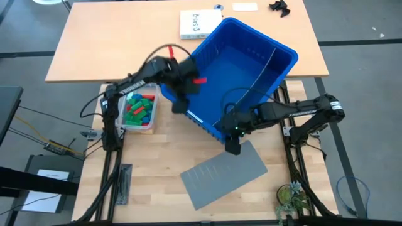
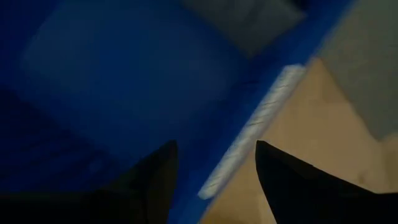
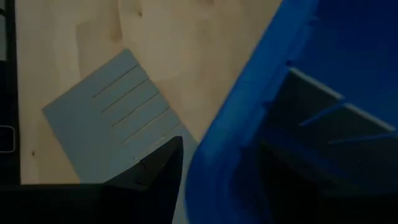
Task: Sort blocks
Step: Assemble the blue bin using bin divider
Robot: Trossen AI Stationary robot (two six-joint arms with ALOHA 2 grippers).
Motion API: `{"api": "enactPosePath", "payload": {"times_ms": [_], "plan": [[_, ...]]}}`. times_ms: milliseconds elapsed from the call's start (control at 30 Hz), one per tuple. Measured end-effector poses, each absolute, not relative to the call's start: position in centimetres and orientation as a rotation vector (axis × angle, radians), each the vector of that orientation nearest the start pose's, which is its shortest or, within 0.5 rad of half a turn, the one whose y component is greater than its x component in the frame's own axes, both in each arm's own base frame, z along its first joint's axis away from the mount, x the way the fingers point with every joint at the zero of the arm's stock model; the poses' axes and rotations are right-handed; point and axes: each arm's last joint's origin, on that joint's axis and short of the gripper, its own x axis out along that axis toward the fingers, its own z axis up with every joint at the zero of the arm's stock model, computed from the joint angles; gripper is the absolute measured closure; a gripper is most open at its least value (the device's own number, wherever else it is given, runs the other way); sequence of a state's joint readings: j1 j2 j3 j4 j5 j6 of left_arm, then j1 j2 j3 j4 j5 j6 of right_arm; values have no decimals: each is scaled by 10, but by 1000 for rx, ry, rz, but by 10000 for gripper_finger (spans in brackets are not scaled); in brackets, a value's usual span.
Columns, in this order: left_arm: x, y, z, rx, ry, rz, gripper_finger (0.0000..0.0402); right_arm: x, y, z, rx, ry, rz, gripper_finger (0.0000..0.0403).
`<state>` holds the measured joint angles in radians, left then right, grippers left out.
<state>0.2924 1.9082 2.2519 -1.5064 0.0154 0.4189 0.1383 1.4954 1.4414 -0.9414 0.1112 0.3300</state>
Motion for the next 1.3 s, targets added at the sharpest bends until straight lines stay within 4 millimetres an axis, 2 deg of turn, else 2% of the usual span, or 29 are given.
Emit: {"api": "enactPosePath", "payload": {"times_ms": [100, 233, 333, 433, 600, 833, 1000, 1100, 1300], "plan": [[348, 80, 398, 252, 1186, -28, 179, 300, 43, 328, 167, 993, -163, 204], [352, 70, 381, 332, 1262, -11, 179, 303, 44, 323, 151, 997, -222, 206], [351, 70, 367, 334, 1273, -6, 179, 306, 44, 321, 147, 1001, -239, 206], [341, 74, 361, 352, 1218, 11, 179, 309, 44, 317, 145, 1013, -242, 205], [333, 75, 337, 392, 1170, 15, 179, 313, 43, 310, 156, 1035, -256, 210], [333, 83, 305, 413, 1205, 33, 179, 316, 40, 306, 165, 1011, -283, 223], [335, 85, 294, 393, 1186, 83, 180, 316, 40, 305, 152, 1006, -292, 249], [336, 84, 293, 369, 1182, 110, 203, 314, 39, 305, 126, 1014, -312, 272], [335, 68, 296, 367, 1220, 87, 295, 308, 37, 303, 11, 1079, -312, 291]]}}
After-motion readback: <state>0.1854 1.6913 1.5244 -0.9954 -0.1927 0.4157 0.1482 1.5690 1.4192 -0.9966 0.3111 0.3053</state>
